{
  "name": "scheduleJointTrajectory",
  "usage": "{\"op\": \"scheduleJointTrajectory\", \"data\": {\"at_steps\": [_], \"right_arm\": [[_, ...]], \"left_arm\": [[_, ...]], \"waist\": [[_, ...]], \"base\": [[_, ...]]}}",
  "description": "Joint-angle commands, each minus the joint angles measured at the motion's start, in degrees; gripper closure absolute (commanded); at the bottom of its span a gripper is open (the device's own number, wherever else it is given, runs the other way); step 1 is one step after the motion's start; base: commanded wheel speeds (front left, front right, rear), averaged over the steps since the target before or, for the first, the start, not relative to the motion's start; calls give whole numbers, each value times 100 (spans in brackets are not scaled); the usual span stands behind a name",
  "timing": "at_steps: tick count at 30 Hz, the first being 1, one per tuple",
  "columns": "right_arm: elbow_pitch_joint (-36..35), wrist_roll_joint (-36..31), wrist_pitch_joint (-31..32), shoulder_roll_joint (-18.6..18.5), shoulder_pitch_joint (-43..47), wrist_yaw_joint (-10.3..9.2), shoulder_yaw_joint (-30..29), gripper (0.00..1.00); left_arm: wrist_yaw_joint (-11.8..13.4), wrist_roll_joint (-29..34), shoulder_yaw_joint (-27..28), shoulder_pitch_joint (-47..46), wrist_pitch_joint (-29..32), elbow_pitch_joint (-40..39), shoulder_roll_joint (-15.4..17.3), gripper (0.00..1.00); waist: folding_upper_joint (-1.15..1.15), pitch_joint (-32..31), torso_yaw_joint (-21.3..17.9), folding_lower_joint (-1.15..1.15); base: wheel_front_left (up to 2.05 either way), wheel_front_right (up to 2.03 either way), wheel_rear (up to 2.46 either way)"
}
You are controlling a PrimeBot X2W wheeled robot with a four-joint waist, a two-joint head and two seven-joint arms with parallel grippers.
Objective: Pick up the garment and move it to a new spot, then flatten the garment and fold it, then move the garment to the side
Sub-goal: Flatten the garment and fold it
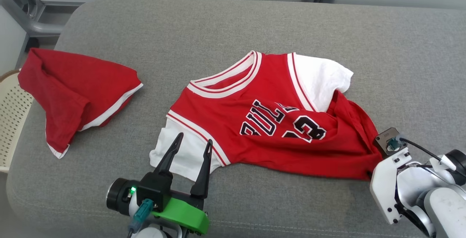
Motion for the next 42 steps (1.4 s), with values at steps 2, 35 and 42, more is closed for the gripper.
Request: {"op": "scheduleJointTrajectory", "data": {"at_steps": [2,35,42], "right_arm": [[131,-40,-105,105,135,-1,-126,0],[323,739,-4463,2282,1309,-1,-1996,0],[856,952,-5001,2284,1354,-1,-1829,0]], "left_arm": [[63,-21,15,74,12,-20,63,0],[801,-606,1023,967,-26,118,598,0],[815,-628,1057,1230,28,106,779,0]], "waist": [[0,-60,31,0],[0,-1291,-409,0],[0,-1437,-423,0]], "base": [[0,0,0],[0,0,0],[0,0,0]]}}
